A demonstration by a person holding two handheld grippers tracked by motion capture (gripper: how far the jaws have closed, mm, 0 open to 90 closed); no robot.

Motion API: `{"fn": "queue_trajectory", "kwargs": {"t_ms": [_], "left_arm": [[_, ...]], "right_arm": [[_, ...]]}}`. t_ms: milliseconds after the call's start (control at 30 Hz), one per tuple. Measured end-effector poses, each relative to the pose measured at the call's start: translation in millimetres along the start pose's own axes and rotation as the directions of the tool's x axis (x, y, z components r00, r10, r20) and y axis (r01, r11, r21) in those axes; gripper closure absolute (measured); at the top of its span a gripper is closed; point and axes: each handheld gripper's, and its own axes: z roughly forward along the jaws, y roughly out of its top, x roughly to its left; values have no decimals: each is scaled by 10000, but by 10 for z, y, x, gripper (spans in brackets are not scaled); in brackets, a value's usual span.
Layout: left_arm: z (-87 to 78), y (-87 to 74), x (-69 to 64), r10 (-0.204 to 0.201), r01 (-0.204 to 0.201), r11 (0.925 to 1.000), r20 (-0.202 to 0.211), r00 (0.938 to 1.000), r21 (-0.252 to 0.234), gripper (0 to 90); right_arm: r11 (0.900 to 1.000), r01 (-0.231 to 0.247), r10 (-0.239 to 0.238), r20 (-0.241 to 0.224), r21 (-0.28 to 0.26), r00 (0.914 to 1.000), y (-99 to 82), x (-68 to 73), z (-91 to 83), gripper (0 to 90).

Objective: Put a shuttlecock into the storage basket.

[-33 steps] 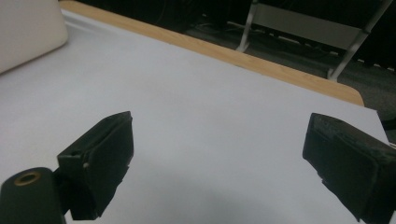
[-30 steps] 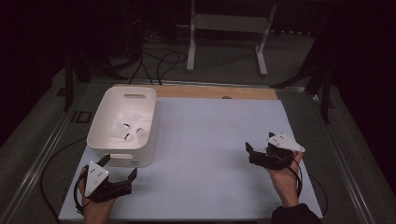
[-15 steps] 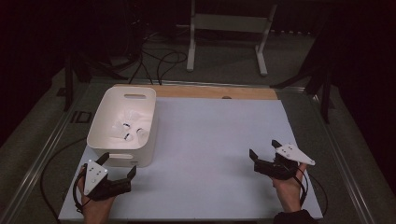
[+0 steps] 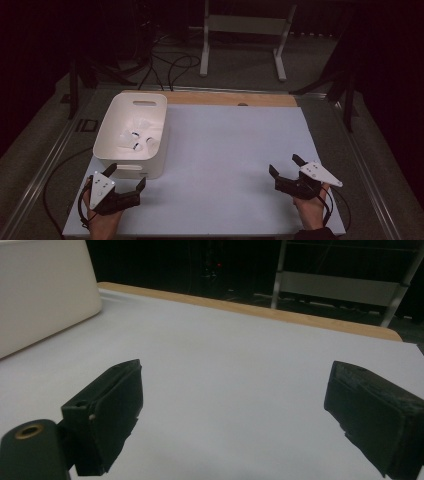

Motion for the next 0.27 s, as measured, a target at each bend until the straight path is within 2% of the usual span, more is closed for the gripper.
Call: {"fn": "queue_trajectory", "kwargs": {"t_ms": [267], "left_arm": [[16, -11, -1, 8, -8, 10000, -41, 10000, 56, 2]], "right_arm": [[9999, -97, 97, 3, -68, 10000, -8, -21, -6, 88]]}}
